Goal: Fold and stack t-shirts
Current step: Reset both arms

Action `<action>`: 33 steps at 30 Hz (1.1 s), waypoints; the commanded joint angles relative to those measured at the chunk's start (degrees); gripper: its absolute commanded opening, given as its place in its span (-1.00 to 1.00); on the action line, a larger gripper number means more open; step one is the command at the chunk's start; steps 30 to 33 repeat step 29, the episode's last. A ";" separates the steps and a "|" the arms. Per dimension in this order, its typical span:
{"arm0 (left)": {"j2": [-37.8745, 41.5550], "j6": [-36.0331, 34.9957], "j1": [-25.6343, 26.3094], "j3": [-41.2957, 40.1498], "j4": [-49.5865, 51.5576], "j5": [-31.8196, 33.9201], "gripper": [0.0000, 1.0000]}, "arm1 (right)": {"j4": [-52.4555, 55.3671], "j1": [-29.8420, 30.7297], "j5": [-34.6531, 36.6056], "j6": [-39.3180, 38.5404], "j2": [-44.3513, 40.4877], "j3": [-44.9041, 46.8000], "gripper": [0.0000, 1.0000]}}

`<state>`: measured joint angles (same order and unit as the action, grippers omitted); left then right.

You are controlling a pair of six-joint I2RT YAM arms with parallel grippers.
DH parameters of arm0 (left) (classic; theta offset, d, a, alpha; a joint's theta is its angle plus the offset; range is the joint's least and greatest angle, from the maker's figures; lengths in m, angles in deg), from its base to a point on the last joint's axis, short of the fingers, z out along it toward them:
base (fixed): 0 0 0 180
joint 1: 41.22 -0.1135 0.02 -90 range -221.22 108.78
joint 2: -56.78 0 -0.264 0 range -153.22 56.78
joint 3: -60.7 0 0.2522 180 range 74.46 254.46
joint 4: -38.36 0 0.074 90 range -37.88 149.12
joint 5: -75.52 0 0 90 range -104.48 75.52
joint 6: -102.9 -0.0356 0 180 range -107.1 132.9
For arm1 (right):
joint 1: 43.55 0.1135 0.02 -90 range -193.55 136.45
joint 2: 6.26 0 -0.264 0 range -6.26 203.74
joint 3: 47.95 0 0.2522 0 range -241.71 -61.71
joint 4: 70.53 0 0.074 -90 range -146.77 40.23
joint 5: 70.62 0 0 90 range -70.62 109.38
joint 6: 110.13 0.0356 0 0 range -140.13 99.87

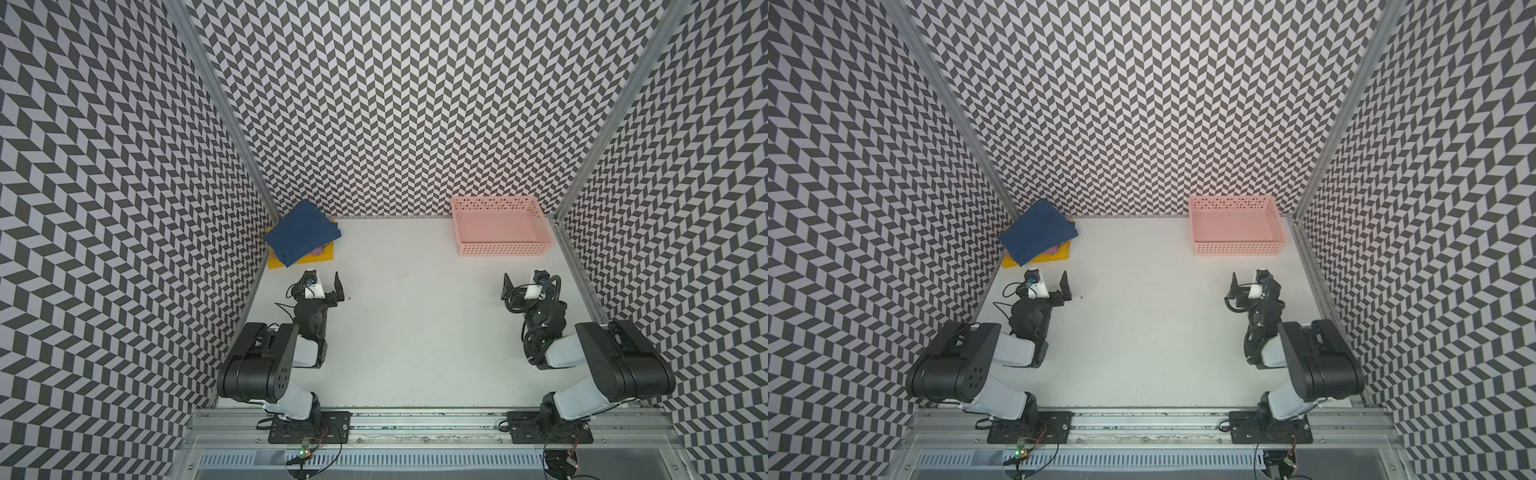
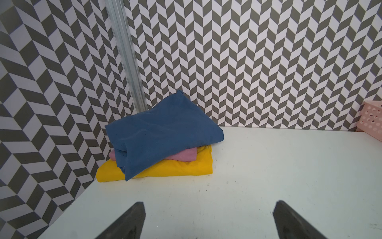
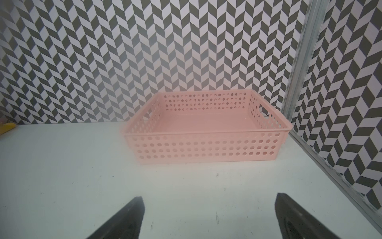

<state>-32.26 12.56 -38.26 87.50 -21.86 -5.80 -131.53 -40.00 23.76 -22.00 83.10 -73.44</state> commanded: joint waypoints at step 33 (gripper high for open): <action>-0.07 0.27 -0.33 1.05 1.03 -0.51 0.98 | -2.10 -0.21 -0.59 0.20 0.38 -0.48 0.98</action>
